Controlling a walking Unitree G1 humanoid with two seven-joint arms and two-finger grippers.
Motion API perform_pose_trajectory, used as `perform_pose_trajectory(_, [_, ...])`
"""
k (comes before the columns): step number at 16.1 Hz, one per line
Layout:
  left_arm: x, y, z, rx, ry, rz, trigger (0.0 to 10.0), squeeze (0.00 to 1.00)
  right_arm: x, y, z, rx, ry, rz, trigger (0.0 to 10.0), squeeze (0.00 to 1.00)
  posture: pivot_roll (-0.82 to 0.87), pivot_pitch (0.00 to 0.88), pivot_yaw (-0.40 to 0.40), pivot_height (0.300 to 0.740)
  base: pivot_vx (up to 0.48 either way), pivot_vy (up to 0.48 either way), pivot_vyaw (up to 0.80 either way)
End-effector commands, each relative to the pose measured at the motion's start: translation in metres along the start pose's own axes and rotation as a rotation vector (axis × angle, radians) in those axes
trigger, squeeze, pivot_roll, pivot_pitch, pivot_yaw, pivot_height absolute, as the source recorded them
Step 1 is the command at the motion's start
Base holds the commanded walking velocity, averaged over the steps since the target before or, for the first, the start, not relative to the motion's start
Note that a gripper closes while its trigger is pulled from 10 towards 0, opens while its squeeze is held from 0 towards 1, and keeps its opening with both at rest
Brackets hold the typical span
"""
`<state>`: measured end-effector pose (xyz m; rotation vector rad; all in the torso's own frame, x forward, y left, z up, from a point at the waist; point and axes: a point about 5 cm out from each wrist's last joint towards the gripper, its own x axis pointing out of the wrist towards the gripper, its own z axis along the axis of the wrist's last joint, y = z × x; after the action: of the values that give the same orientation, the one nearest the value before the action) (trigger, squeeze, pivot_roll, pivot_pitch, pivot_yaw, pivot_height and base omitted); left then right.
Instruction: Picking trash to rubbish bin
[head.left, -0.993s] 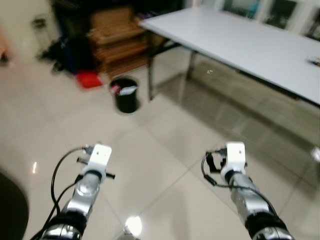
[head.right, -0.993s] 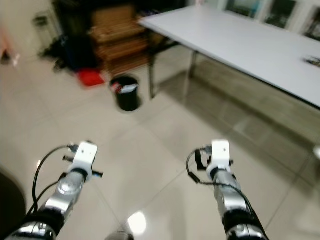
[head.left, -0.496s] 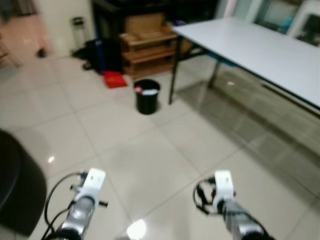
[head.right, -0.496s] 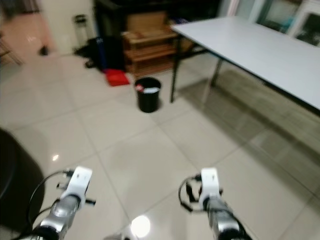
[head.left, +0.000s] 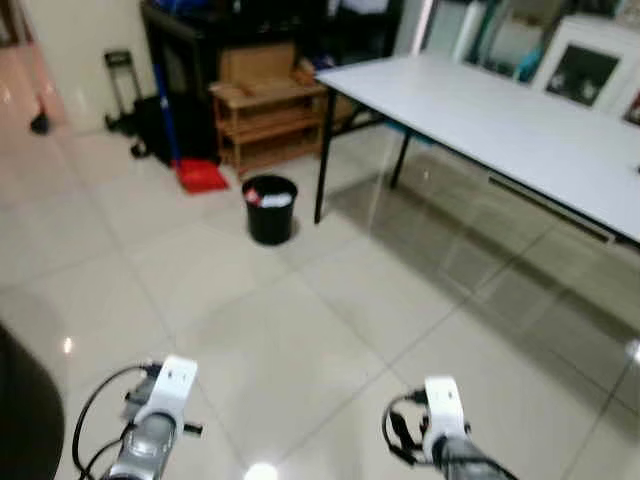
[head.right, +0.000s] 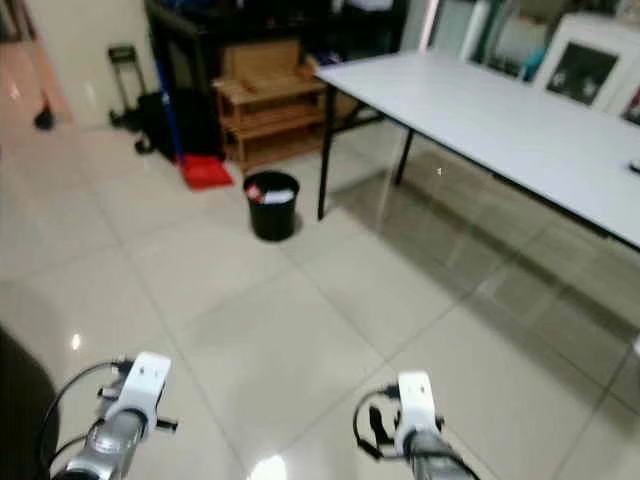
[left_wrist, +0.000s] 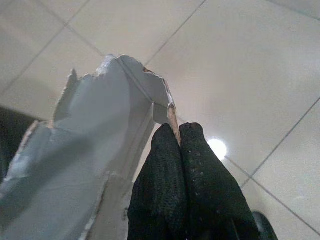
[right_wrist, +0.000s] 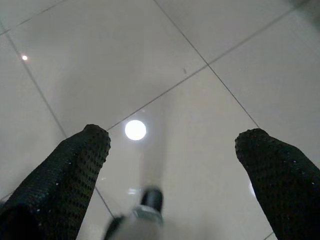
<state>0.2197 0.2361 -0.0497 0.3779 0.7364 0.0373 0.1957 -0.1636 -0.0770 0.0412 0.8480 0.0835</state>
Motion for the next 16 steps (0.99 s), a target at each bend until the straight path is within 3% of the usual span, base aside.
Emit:
perform_pose_trajectory(1, [0.002,-0.01,0.007,-0.001,-0.022,-0.03,10.0,0.0,-0.002,-0.011,-0.001,-0.01,0.009,-0.032,10.0,0.0,-0.01,0.027,-0.033,0.74,0.48,0.0,0.0])
perform_pose_trajectory(16, [-0.002,-0.014,-0.009,-0.021,0.049,-0.045,10.0,0.0,-0.002,-0.005,-0.007,0.029,0.028,-0.039,10.0,0.0,0.0,0.031,-0.029,0.74,0.48,0.0,0.0])
